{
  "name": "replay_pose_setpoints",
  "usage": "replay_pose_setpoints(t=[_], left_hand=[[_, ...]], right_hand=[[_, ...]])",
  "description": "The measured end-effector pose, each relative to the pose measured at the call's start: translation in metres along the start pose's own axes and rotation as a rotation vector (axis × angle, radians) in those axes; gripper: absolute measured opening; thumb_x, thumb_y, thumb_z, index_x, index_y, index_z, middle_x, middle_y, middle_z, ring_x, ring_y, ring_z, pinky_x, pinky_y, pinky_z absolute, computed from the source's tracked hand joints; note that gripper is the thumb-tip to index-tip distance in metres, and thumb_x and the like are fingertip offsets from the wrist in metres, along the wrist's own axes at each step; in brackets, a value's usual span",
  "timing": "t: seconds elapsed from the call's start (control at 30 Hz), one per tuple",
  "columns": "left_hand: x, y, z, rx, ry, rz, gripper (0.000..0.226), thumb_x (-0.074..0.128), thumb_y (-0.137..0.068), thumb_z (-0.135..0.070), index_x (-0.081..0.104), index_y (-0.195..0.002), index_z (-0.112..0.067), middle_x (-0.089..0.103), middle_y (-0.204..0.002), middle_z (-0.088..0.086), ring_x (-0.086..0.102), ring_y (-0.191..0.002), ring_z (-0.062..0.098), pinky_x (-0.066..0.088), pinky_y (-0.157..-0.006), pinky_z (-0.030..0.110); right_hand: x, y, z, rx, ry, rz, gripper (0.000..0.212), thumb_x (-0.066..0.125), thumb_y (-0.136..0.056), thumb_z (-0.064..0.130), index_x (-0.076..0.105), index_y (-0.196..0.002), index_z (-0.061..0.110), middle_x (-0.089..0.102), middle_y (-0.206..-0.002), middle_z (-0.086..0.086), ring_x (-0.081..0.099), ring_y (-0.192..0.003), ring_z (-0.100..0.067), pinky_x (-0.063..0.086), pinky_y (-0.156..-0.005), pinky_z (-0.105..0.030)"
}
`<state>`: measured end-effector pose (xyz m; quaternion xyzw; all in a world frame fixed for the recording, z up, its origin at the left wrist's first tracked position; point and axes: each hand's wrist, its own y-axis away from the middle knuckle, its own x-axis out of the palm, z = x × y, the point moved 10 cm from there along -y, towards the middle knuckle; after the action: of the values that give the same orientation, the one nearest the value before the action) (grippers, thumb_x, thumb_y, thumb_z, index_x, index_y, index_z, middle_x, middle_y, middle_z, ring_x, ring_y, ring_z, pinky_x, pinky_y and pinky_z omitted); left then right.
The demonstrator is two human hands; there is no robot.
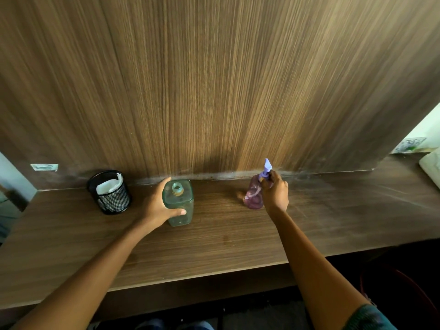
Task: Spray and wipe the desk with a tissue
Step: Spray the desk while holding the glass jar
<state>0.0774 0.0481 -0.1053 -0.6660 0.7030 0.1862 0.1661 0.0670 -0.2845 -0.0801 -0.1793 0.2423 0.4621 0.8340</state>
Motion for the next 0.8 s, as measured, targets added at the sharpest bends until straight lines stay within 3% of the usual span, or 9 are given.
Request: replay_pose_setpoints(t=[0.17,0.27,0.37,0.47,0.63,0.73,0.8], left_hand=[[0.004,0.0,0.007,0.011,0.006,-0.001,0.107,0.084,-0.059,-0.005,0.022,-0.145,-0.021,0.046,-0.14,0.007,0.044,-0.126,0.02,0.035,-0.094,0.025],[0.006,0.0,0.01,0.018,0.037,0.018,0.107,0.083,-0.061,-0.004,0.019,-0.146,-0.022,0.043,-0.142,0.007,0.042,-0.128,0.019,0.035,-0.098,0.025],[0.007,-0.001,0.014,0.012,0.031,0.028,0.108,0.083,-0.061,-0.006,0.019,-0.146,-0.025,0.043,-0.142,0.004,0.042,-0.129,0.018,0.036,-0.103,0.03],[0.005,-0.002,0.014,0.013,-0.014,0.029,0.108,0.084,-0.06,-0.012,0.02,-0.145,-0.029,0.042,-0.142,0.002,0.042,-0.13,0.019,0.038,-0.105,0.035],[0.002,-0.003,0.018,-0.004,-0.042,0.018,0.11,0.086,-0.057,-0.018,0.019,-0.144,-0.035,0.045,-0.142,0.002,0.045,-0.128,0.018,0.042,-0.105,0.041],[0.003,-0.005,0.02,-0.004,-0.044,0.023,0.111,0.086,-0.058,-0.017,0.018,-0.144,-0.035,0.043,-0.143,0.003,0.043,-0.13,0.02,0.041,-0.105,0.043],[0.003,-0.005,0.021,0.002,-0.029,0.026,0.111,0.086,-0.058,-0.016,0.018,-0.144,-0.034,0.043,-0.144,0.004,0.043,-0.13,0.02,0.041,-0.105,0.045]], right_hand=[[0.001,0.005,0.0,0.021,0.015,0.021,0.034,0.051,-0.093,0.026,0.051,-0.126,0.019,0.052,-0.118,-0.015,0.049,-0.107,-0.028,0.036,-0.081,-0.035],[0.005,0.005,-0.001,0.039,0.004,0.023,0.036,0.063,-0.085,0.027,0.053,-0.119,0.022,0.057,-0.113,-0.012,0.046,-0.099,-0.019,0.038,-0.077,-0.033],[0.009,0.005,0.002,0.01,0.026,0.004,0.044,0.074,-0.073,0.026,0.051,-0.109,0.018,0.058,-0.112,-0.008,0.052,-0.105,-0.026,0.045,-0.077,-0.039],[0.009,0.005,0.005,0.01,0.009,-0.01,0.046,0.073,-0.072,0.015,0.049,-0.111,0.011,0.055,-0.117,-0.011,0.053,-0.107,-0.03,0.046,-0.08,-0.043],[0.003,0.012,0.013,-0.046,-0.071,0.037,0.036,0.065,-0.074,0.004,0.053,-0.106,0.016,0.061,-0.092,-0.001,0.062,-0.09,-0.024,0.046,-0.072,-0.032],[-0.011,0.024,0.019,-0.093,-0.084,0.099,0.036,0.066,-0.073,-0.004,0.053,-0.101,0.016,0.06,-0.078,0.006,0.061,-0.068,0.001,0.048,-0.063,-0.019],[-0.019,0.033,0.018,-0.129,-0.048,0.147,0.041,0.069,-0.072,-0.004,0.054,-0.104,0.017,0.06,-0.078,0.008,0.058,-0.065,0.003,0.046,-0.063,-0.016]])
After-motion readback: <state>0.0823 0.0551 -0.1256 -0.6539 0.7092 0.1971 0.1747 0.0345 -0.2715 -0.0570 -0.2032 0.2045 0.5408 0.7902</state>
